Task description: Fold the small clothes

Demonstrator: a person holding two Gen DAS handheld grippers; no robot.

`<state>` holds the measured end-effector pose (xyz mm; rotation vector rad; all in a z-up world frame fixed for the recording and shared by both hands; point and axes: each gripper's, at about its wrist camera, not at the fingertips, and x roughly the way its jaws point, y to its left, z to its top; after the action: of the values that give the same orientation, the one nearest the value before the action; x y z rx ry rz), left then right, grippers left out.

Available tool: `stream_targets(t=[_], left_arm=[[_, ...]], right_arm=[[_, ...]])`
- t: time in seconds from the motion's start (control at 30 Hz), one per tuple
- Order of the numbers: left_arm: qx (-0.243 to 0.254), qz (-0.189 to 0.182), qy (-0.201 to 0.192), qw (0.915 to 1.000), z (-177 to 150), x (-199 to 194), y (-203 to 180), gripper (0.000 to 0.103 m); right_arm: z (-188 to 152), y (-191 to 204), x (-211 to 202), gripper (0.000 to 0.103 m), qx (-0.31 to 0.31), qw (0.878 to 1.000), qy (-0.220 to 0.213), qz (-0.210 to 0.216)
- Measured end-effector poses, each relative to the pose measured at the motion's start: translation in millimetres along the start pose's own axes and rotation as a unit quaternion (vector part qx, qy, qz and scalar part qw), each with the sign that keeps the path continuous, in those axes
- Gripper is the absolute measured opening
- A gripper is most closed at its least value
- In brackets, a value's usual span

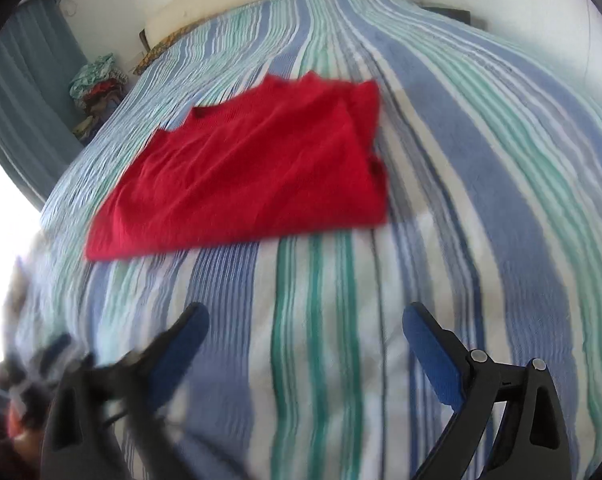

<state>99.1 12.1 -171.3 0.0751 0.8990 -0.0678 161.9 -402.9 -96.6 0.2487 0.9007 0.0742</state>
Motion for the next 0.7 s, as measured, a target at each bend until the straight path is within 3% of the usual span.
stream_targets(t=[0.1,0.2,0.27,0.4,0.43,0.47,0.6,0.7], left_arm=[[0.0,0.0,0.001,1.0,-1,0,0,0.102],[0.0,0.0,0.002,1.0,-1,1,0,0.102],[0.0,-0.001,0.003,1.0,-1,1,0,0.102],[0.0,-0.003,0.001,1.0,0,2,1,0.102],[-0.001,-0.003,0.0,1.0,0,2,2,0.102],[-0.001,-0.003,0.0,1.0,0,2,1,0.102],[-0.002,-0.006,-0.005,1.0,-2,2,3,0.102],[-0.003,-0.01,-0.011,0.9999,-3,1,4,0.102]], right_arm=[[65,-35,4,0.097,0.056,0.998,-0.028,0.01],[106,-59,34,0.09,0.106,0.994,-0.006,0.027],[116,-69,59,0.075,0.149,0.987,0.015,0.049],[112,-56,97,0.069,0.188,0.979,0.033,0.068],[110,-51,105,0.053,0.184,0.98,0.042,0.065],[109,-46,111,0.013,0.173,0.982,0.053,0.053],[110,-27,103,0.009,0.153,0.987,0.042,0.018],[130,4,82,0.009,0.099,0.994,0.037,0.003]])
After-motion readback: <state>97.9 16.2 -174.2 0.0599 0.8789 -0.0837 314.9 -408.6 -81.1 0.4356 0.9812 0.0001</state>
